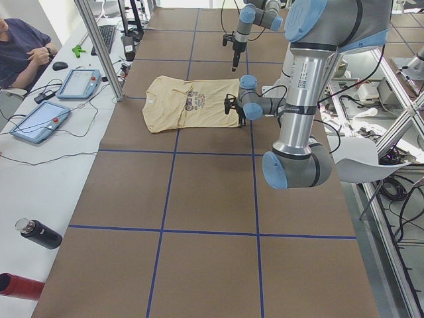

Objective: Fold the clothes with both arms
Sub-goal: 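Grasp both hem corners with the left and right grippers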

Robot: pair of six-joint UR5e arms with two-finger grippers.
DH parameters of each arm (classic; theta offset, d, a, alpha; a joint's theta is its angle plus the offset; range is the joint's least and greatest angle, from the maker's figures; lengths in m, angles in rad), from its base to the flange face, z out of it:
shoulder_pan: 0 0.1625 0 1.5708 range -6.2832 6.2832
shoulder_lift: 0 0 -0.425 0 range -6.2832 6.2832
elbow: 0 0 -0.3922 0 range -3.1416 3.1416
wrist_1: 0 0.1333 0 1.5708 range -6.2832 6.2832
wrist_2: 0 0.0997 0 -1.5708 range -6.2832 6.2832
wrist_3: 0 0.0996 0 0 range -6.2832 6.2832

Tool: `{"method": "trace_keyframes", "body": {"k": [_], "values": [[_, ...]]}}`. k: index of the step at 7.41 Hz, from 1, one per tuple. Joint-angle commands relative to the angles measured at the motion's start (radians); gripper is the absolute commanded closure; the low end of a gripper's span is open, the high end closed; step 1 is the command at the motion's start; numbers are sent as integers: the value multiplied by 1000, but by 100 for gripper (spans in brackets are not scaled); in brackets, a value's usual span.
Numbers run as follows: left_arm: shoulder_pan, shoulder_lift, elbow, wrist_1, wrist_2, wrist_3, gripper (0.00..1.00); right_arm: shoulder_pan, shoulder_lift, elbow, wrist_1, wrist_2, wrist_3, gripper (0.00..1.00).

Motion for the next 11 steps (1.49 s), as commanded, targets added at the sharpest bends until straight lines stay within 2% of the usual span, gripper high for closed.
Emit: {"method": "trace_keyframes", "body": {"k": [1,2,3,4,5,7,8,11], "values": [[4,-6,-51,69,-1,7,100,-11,-1,-22,2,-2,-2,0],[4,-6,-54,69,-2,7,100,-33,-3,-50,35,-49,-5,0],[6,-7,-53,68,-3,7,100,-34,-27,-96,152,-66,-1,1],[6,-7,-54,68,-3,7,100,-42,-57,-110,191,-71,-1,6],[6,-9,-53,68,-5,7,100,-47,-70,-110,192,-89,-2,31],[6,-9,-53,68,-5,6,100,-68,-88,-107,190,-114,-2,47],[6,-9,-54,68,-5,7,100,-86,-88,-110,187,-130,-2,52],[6,-7,-59,65,-5,6,100,-113,-107,-111,181,-160,-2,52]]}}
